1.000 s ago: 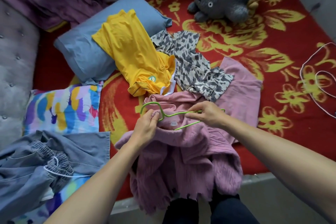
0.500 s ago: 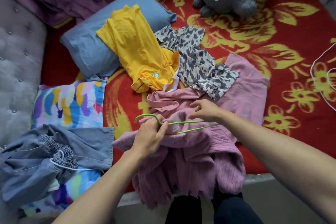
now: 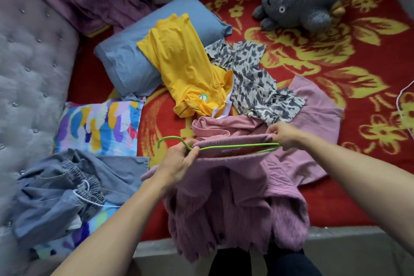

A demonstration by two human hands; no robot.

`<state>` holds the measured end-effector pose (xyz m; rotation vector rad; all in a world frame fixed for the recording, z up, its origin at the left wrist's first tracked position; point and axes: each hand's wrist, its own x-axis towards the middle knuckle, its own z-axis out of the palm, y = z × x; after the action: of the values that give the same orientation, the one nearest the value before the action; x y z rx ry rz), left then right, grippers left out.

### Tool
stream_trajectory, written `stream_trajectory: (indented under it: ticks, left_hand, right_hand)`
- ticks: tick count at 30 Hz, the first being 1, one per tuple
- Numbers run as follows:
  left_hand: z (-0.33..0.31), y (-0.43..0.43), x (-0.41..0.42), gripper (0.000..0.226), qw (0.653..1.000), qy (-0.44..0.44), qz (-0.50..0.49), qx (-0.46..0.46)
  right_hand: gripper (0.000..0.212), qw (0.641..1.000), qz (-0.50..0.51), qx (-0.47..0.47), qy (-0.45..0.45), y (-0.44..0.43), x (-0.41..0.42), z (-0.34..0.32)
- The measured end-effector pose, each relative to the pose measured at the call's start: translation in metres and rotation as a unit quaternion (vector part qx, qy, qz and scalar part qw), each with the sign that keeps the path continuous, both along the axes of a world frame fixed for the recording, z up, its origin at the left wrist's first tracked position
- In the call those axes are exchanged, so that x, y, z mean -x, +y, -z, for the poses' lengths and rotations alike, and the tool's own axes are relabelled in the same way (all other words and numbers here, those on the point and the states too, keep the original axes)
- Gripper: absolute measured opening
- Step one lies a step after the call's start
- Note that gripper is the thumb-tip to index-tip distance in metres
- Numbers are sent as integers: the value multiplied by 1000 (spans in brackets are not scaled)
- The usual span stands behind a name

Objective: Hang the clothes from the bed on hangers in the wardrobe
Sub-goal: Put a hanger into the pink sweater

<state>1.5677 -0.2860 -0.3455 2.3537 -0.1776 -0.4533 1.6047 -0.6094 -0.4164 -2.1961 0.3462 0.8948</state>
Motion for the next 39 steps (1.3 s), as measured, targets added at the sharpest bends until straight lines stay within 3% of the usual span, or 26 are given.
stream_trajectory:
  ticks: [2, 7, 9, 11, 13, 14, 17, 22, 24, 26, 31, 37, 39]
  left_hand:
    - [-2, -5, -9, 22, 1000, 0, 1, 5]
    - [-5, -7, -20, 8, 998, -12, 42, -51]
    - [-9, -11, -22, 8, 998, -15, 43, -54]
    - [-17, -16, -25, 10, 998, -24, 44, -37]
    - [-24, -17, -28, 9, 997, -32, 64, -26]
    - [-28, -16, -29, 6, 996, -35, 78, -25]
    - [-41, -16, -33, 24, 995, -50, 84, -23]
    - [-62, -13, -31, 18, 995, -50, 80, 5]
    - [-66, 6, -35, 25, 997, -55, 48, -10]
    - [-65, 29, -38, 18, 998, -53, 13, -37]
    - [-64, 40, -32, 14, 997, -46, 20, -56]
    - [-80, 28, -26, 17, 990, -124, 58, -16]
    - [-88, 24, -26, 19, 987, -151, 53, -6]
  right_hand:
    - [14, 999, 36, -20, 2, -13, 1, -16]
    - [15, 999, 18, -3, -44, -18, 3, -48]
    - [11, 996, -33, 24, -78, -7, 4, -69]
    - [22, 983, -128, 87, -94, 9, 4, -90]
    - [40, 947, -191, 191, -174, 27, 8, -101]
    - [44, 921, -192, 216, -262, 36, 10, -102]
    - [35, 817, -197, 204, -502, 60, 16, -94]
    - [24, 772, -252, 194, -550, 88, 14, -91]
    - [28, 778, -242, 207, -542, 79, 10, -96]
    - [32, 801, -211, 210, -519, 62, 9, -102]
    - [34, 891, -165, 128, -403, 53, 17, -108]
    - [33, 880, -99, 48, -462, 69, 24, -144]
    - [21, 880, -109, 51, -459, 71, 26, -163]
